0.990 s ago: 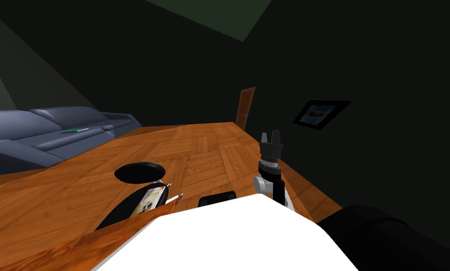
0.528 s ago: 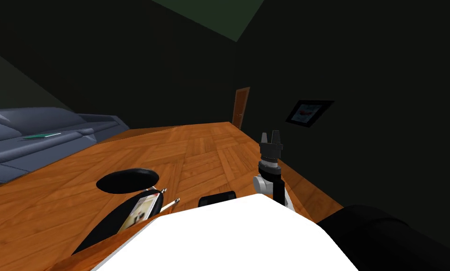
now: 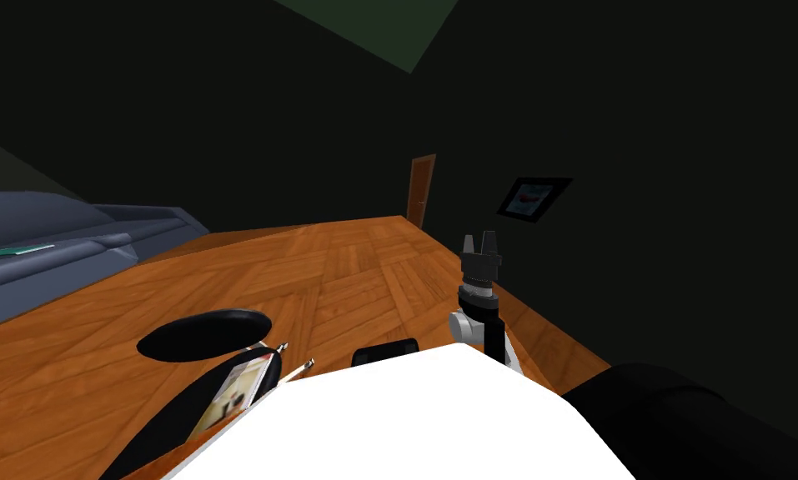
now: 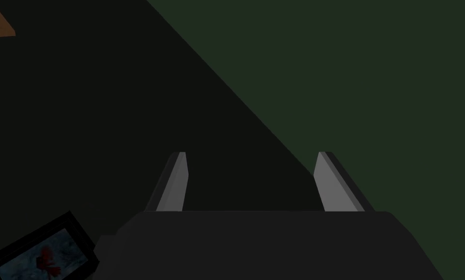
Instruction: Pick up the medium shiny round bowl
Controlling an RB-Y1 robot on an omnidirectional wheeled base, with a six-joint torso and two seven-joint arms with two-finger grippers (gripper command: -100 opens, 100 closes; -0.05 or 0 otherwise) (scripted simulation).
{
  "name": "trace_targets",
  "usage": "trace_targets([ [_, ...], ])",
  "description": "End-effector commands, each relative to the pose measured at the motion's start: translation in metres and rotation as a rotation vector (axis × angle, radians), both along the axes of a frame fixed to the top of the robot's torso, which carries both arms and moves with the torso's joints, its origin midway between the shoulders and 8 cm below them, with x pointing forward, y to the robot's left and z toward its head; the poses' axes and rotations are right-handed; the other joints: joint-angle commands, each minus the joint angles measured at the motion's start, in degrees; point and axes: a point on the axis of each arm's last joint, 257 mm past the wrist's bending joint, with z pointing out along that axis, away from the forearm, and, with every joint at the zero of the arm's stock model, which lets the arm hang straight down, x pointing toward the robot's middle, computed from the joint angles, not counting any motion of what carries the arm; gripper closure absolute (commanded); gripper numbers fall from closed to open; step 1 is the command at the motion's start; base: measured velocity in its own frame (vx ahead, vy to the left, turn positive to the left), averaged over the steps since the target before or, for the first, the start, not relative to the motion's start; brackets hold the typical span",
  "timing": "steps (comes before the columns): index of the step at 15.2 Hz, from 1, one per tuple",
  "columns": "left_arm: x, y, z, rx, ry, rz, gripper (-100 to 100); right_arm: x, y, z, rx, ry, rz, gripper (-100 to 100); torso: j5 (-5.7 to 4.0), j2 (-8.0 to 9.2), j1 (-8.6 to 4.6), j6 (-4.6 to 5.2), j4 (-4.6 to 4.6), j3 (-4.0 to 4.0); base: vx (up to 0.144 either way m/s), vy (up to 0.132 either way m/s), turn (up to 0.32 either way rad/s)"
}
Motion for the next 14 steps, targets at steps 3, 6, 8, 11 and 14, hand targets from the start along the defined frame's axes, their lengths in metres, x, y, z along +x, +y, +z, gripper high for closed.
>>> trace_targets([
  [3, -0.056, 0.013, -0.003, 0.021, 0.126, 0.06, -100, 0.0, 0.0, 0.0, 0.0, 0.0, 0.0, 0, 0.0, -0.07, 0.0, -0.01, -0.01, -0.04, 0.051, 0.008, -0.183],
  [6, -0.084, 0.019, -0.003, 0.032, 0.188, 0.09, -100, 0.0, 0.0, 0.0, 0.0, 0.0, 0.0, 0, 0.0, -0.07, -0.03, -0.02, -0.01, -0.04, 0.044, 0.002, -0.135],
  [8, -0.107, 0.023, -0.002, 0.042, 0.241, 0.117, -100, 0.0, 0.0, 0.0, 0.0, 0.0, 0.0, 0, -0.01, -0.05, -0.08, -0.01, -0.01, -0.03, 0.039, -0.008, -0.142],
  [11, -0.091, 0.013, -0.013, 0.041, 0.228, 0.11, -100, 0.0, 0.0, 0.0, 0.0, 0.0, 0.0, 0, -0.01, -0.03, -0.07, -0.03, -0.01, -0.02, 0.019, 0.012, -0.046],
  [14, -0.079, 0.001, -0.027, 0.04, 0.225, 0.106, -100, 0.0, 0.0, 0.0, 0.0, 0.0, 0.0, 0, 0.05, 0.26, 0.2, -0.03, 0.06, 0.14, -0.057, 0.078, 0.024],
])
